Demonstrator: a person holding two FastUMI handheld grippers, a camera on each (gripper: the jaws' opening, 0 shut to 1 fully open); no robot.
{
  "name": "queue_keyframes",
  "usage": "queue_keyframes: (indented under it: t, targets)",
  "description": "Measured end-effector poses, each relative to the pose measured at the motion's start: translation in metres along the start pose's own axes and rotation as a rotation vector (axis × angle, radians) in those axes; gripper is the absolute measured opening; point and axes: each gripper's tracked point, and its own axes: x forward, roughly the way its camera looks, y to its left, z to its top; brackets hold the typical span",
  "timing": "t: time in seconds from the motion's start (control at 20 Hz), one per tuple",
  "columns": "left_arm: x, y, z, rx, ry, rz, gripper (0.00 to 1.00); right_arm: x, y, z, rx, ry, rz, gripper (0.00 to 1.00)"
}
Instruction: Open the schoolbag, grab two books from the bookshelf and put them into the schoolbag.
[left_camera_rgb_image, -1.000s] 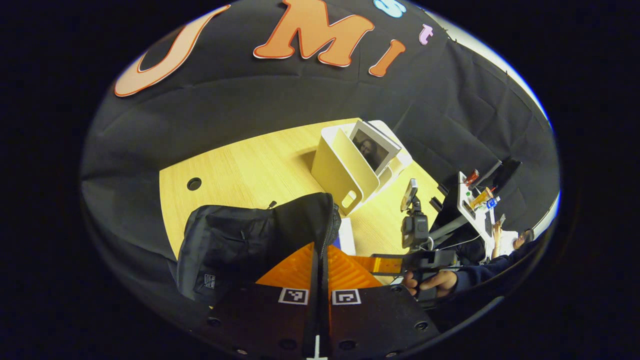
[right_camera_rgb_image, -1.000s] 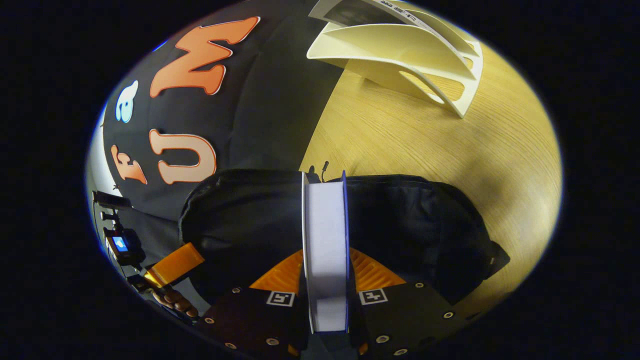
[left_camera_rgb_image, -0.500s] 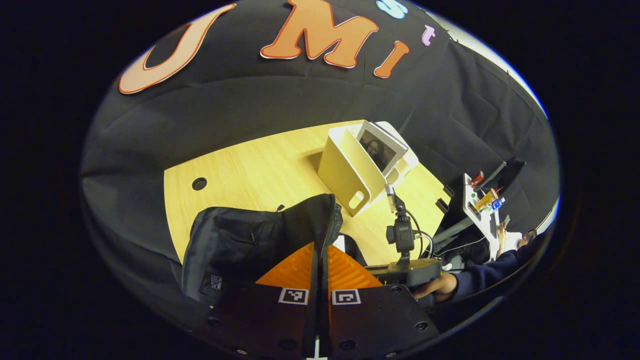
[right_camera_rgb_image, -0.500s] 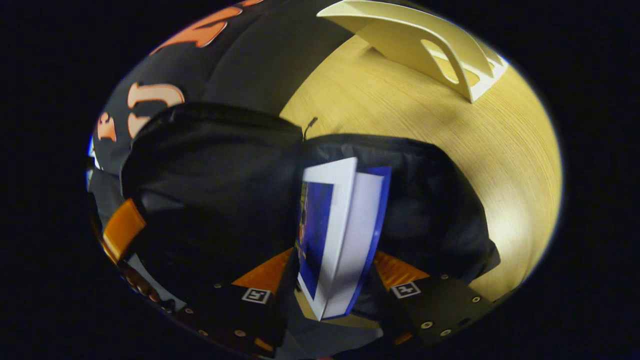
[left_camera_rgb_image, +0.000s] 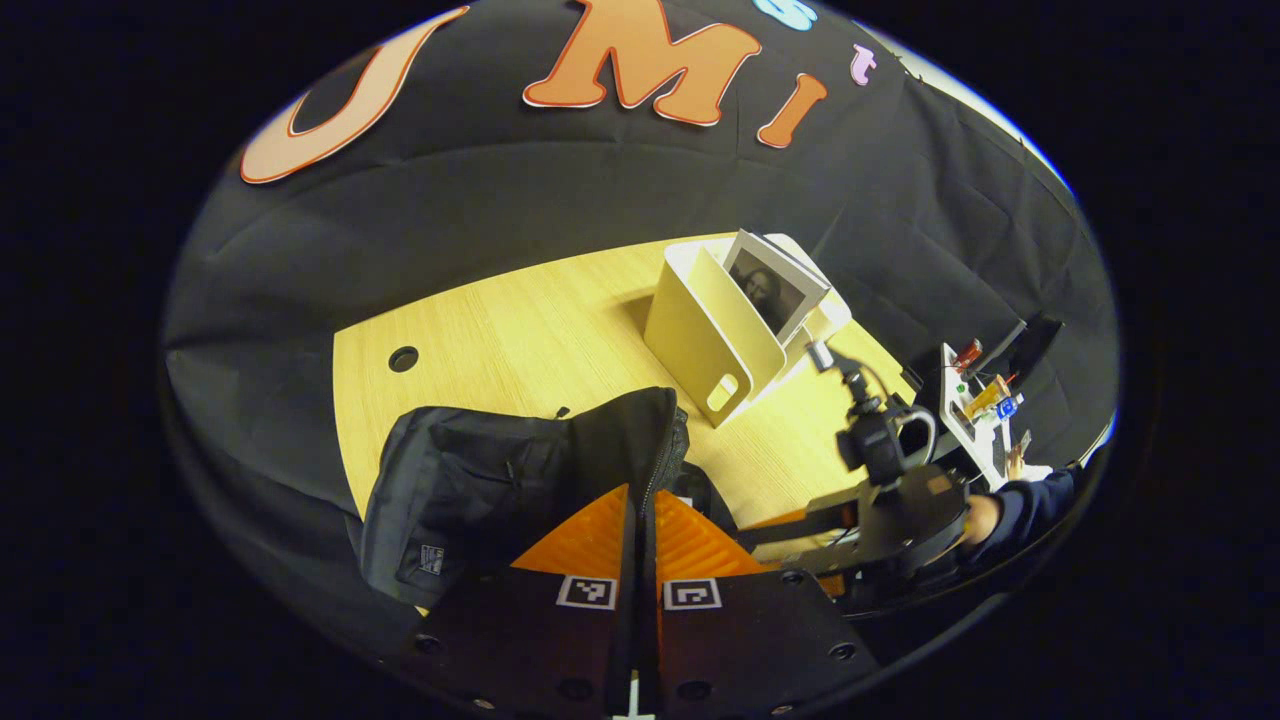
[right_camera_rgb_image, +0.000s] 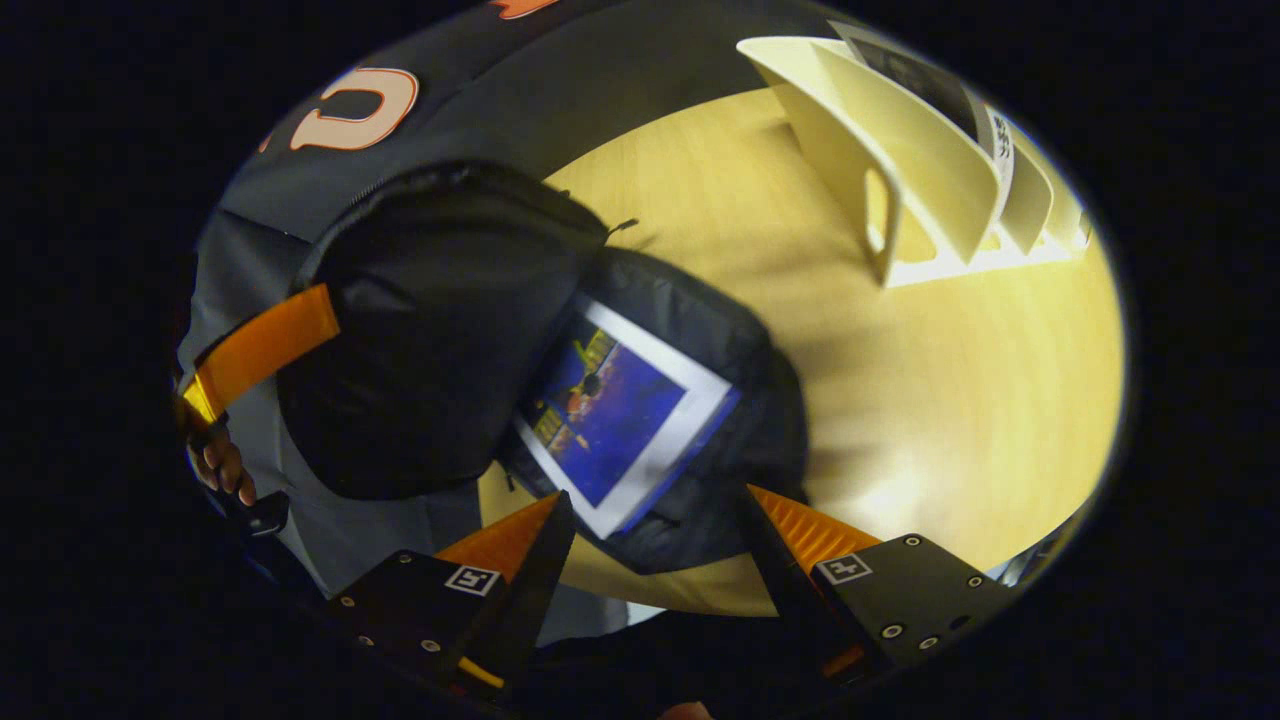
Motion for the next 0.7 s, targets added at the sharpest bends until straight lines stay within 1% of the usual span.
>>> queue_keyframes:
  t: [0.2,0.35,0.45,0.7]
  targets:
    - [0.003,-0.002,-0.001,-0.018,0.0,0.021,0.03,-0.051,-0.046,0.033,-0.044,-0.026,-0.08,0.98]
    - [0.005,-0.004,-0.003,-0.038,0.003,0.037,0.03,-0.075,-0.071,0.056,-0.091,-0.036,-0.142,0.98]
    - [0.006,-0.004,-0.004,-0.05,0.005,0.05,0.03,-0.09,-0.08,0.068,-0.124,-0.027,-0.159,0.98]
    - [0.006,-0.004,-0.008,-0.069,0.013,0.076,0.03,-0.114,-0.094,0.085,-0.183,0.008,-0.173,0.99]
